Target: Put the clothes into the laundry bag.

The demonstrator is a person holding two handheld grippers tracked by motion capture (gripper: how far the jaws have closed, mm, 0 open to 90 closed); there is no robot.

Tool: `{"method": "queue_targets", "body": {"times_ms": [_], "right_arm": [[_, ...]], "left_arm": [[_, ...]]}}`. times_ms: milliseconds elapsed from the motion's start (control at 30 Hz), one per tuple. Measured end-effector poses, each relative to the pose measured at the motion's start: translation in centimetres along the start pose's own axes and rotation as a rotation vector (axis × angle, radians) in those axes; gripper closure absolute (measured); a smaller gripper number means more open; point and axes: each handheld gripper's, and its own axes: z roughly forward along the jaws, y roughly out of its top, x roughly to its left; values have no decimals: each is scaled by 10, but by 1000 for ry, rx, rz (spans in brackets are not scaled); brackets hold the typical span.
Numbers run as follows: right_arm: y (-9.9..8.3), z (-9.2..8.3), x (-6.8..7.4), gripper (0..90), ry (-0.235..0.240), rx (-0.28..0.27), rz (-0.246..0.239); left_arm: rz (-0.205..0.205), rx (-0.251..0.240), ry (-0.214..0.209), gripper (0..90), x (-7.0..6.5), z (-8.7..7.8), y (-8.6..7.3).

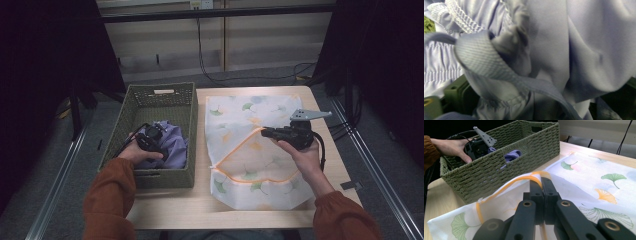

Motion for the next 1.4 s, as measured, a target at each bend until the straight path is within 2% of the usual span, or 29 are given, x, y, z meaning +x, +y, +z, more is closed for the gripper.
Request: {"method": "queue_targets", "body": {"times_ms": [67, 100, 133, 200, 233, 267, 300, 333, 433, 533, 667, 700, 767, 867, 900, 933, 1067, 1100, 1167, 1200, 1267, 1367, 1400], "right_arm": [[0, 0, 0, 891, -1, 2, -1], [0, 0, 0, 891, 1, 2, -1], [0, 0, 0, 891, 1, 2, -1], [0, 0, 0, 891, 2, 5, -2], [0, 0, 0, 891, 2, 5, -2], [0, 1, 1, 891, 3, 6, -4], [0, 1, 1, 891, 5, 7, -7], [0, 2, 2, 891, 5, 10, -7], [0, 3, 3, 891, 6, 14, -9], [0, 3, 4, 892, 7, 19, -15], [0, 2, 4, 892, 4, 20, -14], [0, 2, 3, 892, 4, 20, -13], [0, 2, 3, 892, 1, 19, -11], [0, 2, 2, 892, 3, 20, -13], [0, 1, 2, 892, 3, 19, -10], [0, 2, 2, 892, 3, 17, -12], [0, 2, 2, 892, 2, 20, -8], [0, 2, 2, 893, 1, 20, -8], [0, 2, 2, 892, 0, 19, -7], [0, 2, 2, 893, 2, 20, -7], [0, 2, 2, 893, 1, 19, -9], [0, 2, 2, 893, 0, 17, -9], [0, 1, 2, 892, -2, 16, -8]], "left_arm": [[14, 9, -3, 0, 2, -1, -1], [1, -1, -3, 2, 1, 0, -1], [24, 19, 13, 21, 2, -2, 0], [-2, 50, 27, 167, 1, -5, 4], [-14, 55, 39, 167, 2, -8, 5], [-31, 59, 38, 252, 4, -10, 4], [-38, 57, 32, 273, 4, -11, 4], [-28, 66, 44, 283, 4, -12, 5], [-21, 52, 30, 362, 2, -13, 5], [-40, 48, 48, 554, 2, -15, 4], [-21, 53, 66, 612, 2, -16, 5], [-11, 55, 78, 652, 2, -16, 6], [6, 62, 91, 683, 1, -17, 7], [-2, 58, 88, 726, 0, -19, 7], [-4, 47, 89, 738, 1, -21, 7], [-33, 30, 77, 747, 2, -22, 6], [-64, -11, 68, 760, 4, -26, 5], [-79, -9, 67, 761, 4, -28, 5], [-64, -42, 84, 762, 5, -31, 6], [-86, -70, 88, 762, 5, -33, 5], [-92, -90, 74, 761, 7, -38, 4], [-107, -125, 75, 762, 9, -42, 2], [-101, -135, 80, 762, 10, -44, 1]]}}
